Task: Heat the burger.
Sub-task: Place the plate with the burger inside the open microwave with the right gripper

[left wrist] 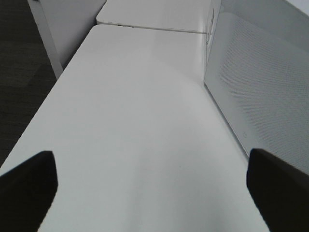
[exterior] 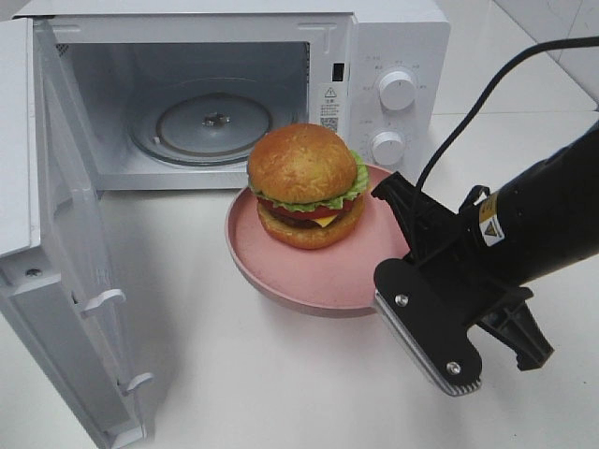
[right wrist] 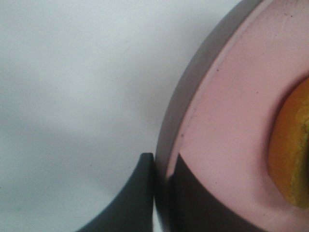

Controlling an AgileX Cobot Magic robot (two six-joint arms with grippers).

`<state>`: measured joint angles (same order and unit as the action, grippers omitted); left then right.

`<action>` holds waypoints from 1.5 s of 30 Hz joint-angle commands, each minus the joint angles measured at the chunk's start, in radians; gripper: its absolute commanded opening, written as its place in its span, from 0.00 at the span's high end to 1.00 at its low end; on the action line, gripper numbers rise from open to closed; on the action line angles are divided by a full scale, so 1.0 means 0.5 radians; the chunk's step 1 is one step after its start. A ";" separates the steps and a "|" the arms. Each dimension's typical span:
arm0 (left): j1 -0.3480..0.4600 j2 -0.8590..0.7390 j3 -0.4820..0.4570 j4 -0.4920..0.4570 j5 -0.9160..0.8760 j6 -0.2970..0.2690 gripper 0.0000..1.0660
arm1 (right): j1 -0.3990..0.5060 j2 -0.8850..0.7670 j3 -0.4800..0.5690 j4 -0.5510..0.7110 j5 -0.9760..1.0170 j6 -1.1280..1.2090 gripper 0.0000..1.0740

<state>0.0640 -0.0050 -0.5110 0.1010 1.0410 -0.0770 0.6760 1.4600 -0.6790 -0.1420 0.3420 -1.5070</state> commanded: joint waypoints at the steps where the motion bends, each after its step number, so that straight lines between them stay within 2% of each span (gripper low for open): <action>1: 0.004 -0.036 0.010 0.000 -0.006 0.000 0.06 | 0.020 0.002 -0.066 -0.058 -0.100 0.088 1.00; 5: 0.004 -0.036 0.010 0.000 -0.006 0.000 0.06 | 0.076 0.054 -0.116 -0.152 -0.094 0.194 1.00; 30: 0.004 -0.036 0.010 0.000 -0.006 0.000 0.06 | 0.188 0.492 -0.598 -0.170 -0.076 0.292 1.00; 45: 0.004 -0.036 0.010 0.000 -0.006 0.000 0.06 | 0.186 0.794 -1.018 -0.166 0.090 0.344 1.00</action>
<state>0.0640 -0.0050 -0.5110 0.1010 1.0410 -0.0770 0.7700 1.8540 -1.1550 -0.2180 0.4230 -1.3440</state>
